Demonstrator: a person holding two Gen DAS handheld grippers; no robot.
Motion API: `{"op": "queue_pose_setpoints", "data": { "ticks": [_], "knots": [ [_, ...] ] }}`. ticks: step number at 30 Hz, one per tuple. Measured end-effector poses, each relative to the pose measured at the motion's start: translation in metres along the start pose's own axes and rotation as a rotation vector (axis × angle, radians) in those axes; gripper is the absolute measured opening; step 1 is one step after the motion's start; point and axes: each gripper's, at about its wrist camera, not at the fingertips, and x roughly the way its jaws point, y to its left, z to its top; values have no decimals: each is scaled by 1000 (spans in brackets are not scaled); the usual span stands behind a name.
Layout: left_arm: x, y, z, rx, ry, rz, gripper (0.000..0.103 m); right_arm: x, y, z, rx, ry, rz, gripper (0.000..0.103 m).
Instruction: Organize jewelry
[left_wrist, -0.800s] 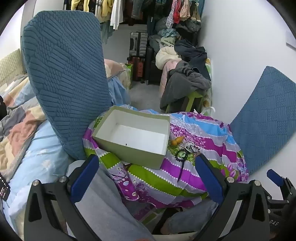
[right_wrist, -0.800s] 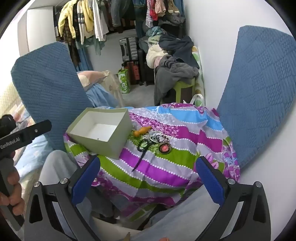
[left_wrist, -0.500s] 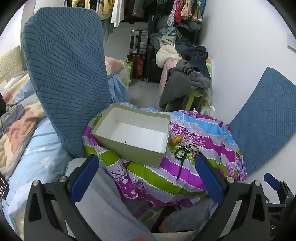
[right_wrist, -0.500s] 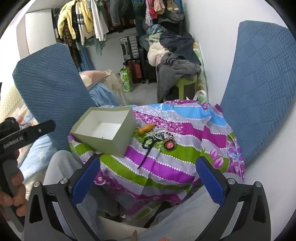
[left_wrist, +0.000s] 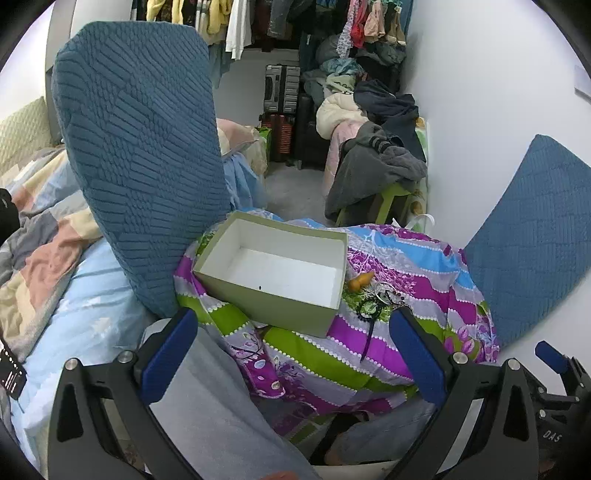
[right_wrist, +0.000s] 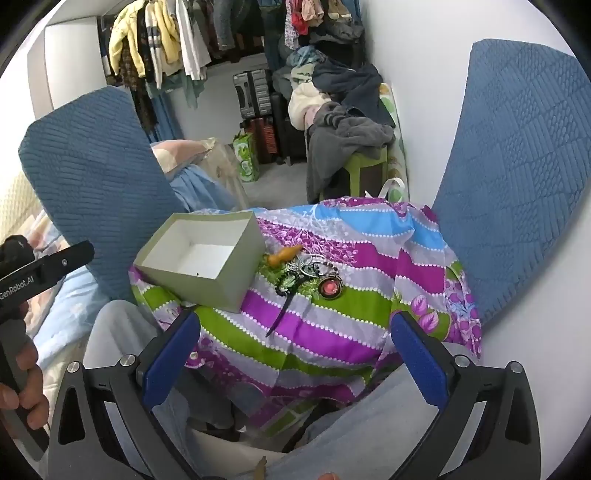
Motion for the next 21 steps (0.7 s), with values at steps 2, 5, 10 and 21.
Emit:
{"op": "queue_pose_setpoints", "data": {
  "ticks": [2, 5, 10, 21],
  "knots": [
    [1, 0, -1, -5, 6, -7, 103, 1, -1, 0, 3, -1, -1, 103],
    [2, -1, -1, -3, 14, -7, 103, 1, -2, 0, -1, 0, -2, 103],
    [1, -1, -3, -5, 10, -10, 103, 1, -4, 1, 1, -6, -5, 103],
    [0, 1, -7, -4, 15, -19, 103, 5, -4, -2, 12, 11, -19, 103]
  ]
}}
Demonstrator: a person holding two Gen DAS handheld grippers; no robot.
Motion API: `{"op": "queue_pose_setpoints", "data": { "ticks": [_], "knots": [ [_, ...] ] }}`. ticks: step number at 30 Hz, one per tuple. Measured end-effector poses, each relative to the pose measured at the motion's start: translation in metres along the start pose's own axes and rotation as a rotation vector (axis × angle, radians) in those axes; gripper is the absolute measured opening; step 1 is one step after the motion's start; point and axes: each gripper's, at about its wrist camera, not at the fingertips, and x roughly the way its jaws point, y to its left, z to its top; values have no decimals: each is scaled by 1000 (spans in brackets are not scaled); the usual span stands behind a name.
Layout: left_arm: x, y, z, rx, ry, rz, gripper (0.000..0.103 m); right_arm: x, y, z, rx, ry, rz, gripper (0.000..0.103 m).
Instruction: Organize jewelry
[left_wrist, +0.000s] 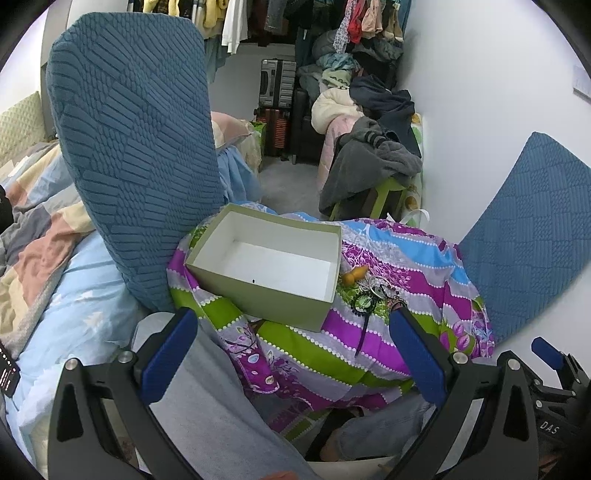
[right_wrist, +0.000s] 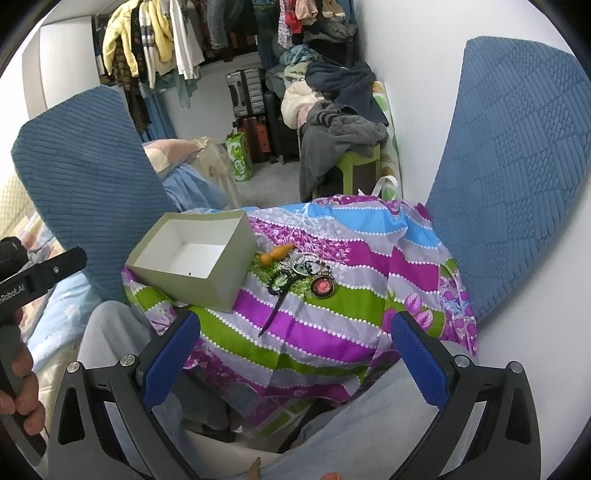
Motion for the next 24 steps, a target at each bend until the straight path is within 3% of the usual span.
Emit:
{"op": "queue_pose_setpoints", "data": {
  "ticks": [24],
  "knots": [
    [17, 1, 9, 6, 58, -41, 103, -8, 2, 13, 25, -31, -34, 103]
  ]
}}
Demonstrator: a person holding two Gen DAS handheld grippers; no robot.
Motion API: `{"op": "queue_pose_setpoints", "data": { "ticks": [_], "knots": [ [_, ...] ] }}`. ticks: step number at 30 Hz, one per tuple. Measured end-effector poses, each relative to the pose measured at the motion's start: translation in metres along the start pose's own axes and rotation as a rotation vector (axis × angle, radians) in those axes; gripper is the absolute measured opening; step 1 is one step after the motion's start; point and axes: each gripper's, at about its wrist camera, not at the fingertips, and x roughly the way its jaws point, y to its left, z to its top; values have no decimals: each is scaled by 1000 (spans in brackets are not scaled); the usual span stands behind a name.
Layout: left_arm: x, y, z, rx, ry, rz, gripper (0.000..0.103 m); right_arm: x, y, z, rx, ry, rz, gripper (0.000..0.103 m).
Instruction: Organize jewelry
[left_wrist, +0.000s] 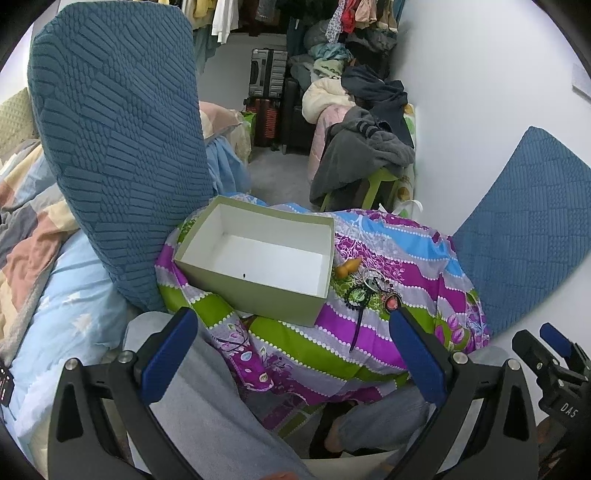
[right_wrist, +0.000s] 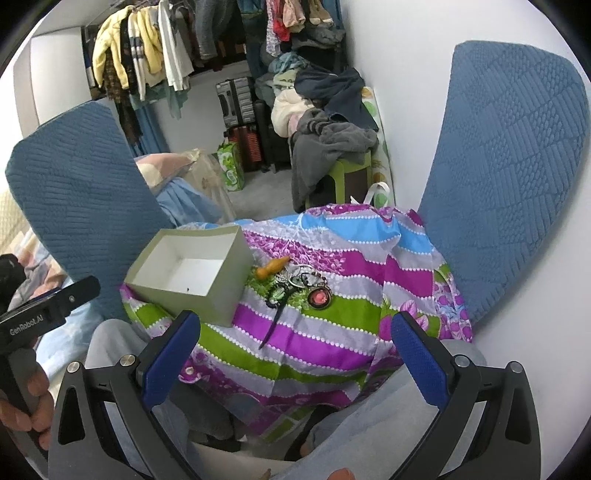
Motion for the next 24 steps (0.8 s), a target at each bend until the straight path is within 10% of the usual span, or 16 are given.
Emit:
{"op": "queue_pose_setpoints", "data": {
  "ticks": [14, 24],
  "knots": [
    [6, -3, 2, 14, 24, -10, 103, 8, 1, 1, 12, 2, 46, 101],
    [31, -23, 8, 56, 41, -32, 103, 29, -20, 2, 32, 8, 61, 73]
  ]
}}
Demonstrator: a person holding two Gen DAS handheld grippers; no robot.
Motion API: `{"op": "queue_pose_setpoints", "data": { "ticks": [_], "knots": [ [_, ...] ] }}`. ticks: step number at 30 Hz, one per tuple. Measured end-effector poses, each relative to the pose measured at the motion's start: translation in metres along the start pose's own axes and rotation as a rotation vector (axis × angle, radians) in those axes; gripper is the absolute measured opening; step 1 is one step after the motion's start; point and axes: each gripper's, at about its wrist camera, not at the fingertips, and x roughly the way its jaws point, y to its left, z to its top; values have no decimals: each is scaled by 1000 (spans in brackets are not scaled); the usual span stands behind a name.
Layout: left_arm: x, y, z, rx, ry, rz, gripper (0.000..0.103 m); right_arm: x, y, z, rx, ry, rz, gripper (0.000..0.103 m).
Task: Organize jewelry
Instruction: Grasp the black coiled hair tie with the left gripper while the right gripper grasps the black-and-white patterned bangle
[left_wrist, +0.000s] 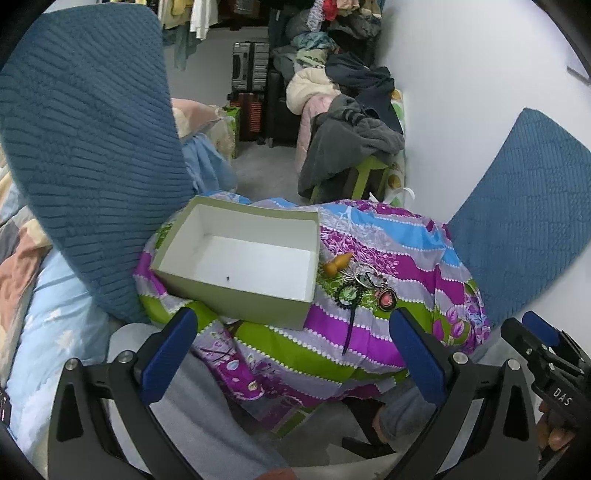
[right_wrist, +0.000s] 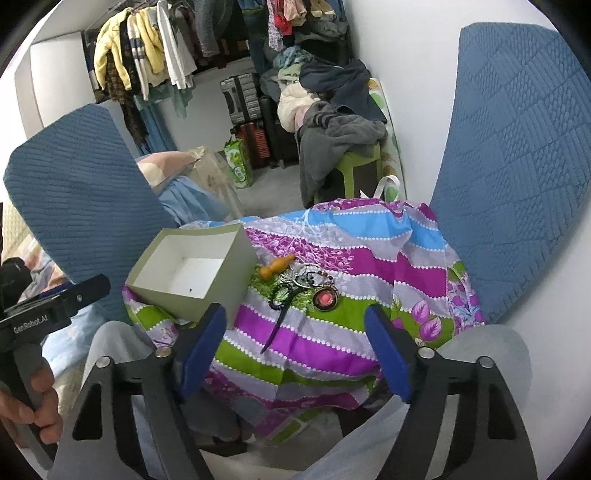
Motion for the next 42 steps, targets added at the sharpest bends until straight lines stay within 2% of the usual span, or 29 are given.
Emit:
{"op": "queue_pose_setpoints", "data": {
  "ticks": [2, 4, 5, 9, 13, 17, 20, 21, 23, 25, 27, 30, 34, 39, 42],
  "knots": [
    [9, -4, 1, 2, 12, -15, 103, 8, -7, -1, 5, -7, -7, 69],
    [20, -11, 3, 19, 24, -28, 103, 20, -13, -1, 4, 1, -28, 52],
    [25, -14, 3, 27, 30, -35, 103, 26, -17, -2, 10, 5, -33, 50],
    [43, -25, 3, 29, 48, -63, 102, 52, -30, -2, 27, 25, -29, 48],
    [61, -37, 6, 27, 77, -110, 91, 80, -40, -2, -4, 34, -11, 48],
    [89, -51, 7, 38, 134, -166, 71, 108, -52, 0, 15, 63, 17, 51],
    [117, -63, 4, 41, 180, -206, 65, 127, -60, 1, 15, 92, 41, 51],
    [126, -66, 3, 48, 193, -211, 63, 137, -65, 2, 31, 115, 88, 49],
    [147, -72, 2, 59, 225, -232, 49, 152, -71, 1, 52, 145, 87, 42],
    [159, -76, 1, 77, 232, -208, 49, 172, -76, 0, 60, 187, 105, 33],
    [172, -75, 0, 63, 264, -224, 48, 187, -78, -1, 57, 218, 99, 31],
    [188, -77, -4, 65, 274, -233, 45, 203, -78, -2, 42, 240, 89, 30],
    [218, -81, -9, 70, 321, -255, 34, 227, -83, -5, 60, 287, 92, 29],
    [247, -86, -16, 61, 371, -245, 34, 257, -88, -9, 89, 361, 96, 27],
    [259, -90, -18, 89, 370, -214, 27, 268, -88, -10, 91, 384, 100, 27]
  ]
}}
